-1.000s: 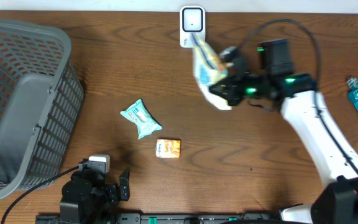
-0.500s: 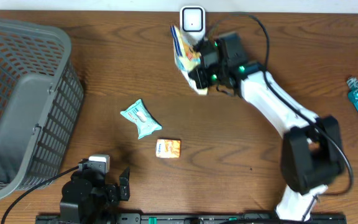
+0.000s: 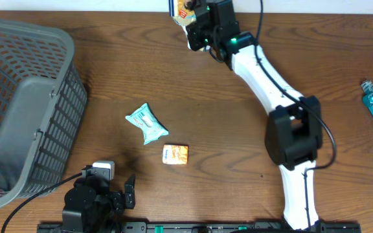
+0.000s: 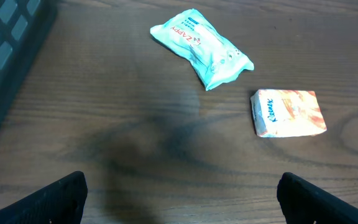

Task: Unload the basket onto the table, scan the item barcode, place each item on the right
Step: 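Hold the snack bag against the white scanner with the right gripper, then carry the snack bag to the right table edge and release it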

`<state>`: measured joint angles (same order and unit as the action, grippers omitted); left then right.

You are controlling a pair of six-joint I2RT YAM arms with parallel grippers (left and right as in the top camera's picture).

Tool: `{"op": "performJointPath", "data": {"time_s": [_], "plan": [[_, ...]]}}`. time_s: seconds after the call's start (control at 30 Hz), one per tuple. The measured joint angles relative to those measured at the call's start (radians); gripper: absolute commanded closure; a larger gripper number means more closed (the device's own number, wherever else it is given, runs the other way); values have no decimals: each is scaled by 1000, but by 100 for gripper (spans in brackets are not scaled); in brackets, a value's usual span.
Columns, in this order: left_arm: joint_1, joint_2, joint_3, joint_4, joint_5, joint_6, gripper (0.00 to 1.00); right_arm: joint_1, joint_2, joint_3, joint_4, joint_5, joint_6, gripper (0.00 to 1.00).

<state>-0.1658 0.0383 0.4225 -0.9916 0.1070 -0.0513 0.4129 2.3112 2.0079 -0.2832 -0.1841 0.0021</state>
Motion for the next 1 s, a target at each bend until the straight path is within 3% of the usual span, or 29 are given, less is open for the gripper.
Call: {"op": "performJointPath", "data": {"time_s": [0.23, 0.73, 0.9, 1.0], "plan": [[0, 0, 0, 0, 0, 0, 2, 11, 130, 38, 108, 45, -22, 99], [0, 0, 0, 0, 0, 0, 2, 16, 137, 47, 113, 101, -21, 99], [0, 0, 0, 0, 0, 0, 2, 16, 132, 58, 1, 189, 8, 99], [0, 0, 0, 1, 0, 0, 2, 4, 101, 60, -194, 332, 80, 99]]}}
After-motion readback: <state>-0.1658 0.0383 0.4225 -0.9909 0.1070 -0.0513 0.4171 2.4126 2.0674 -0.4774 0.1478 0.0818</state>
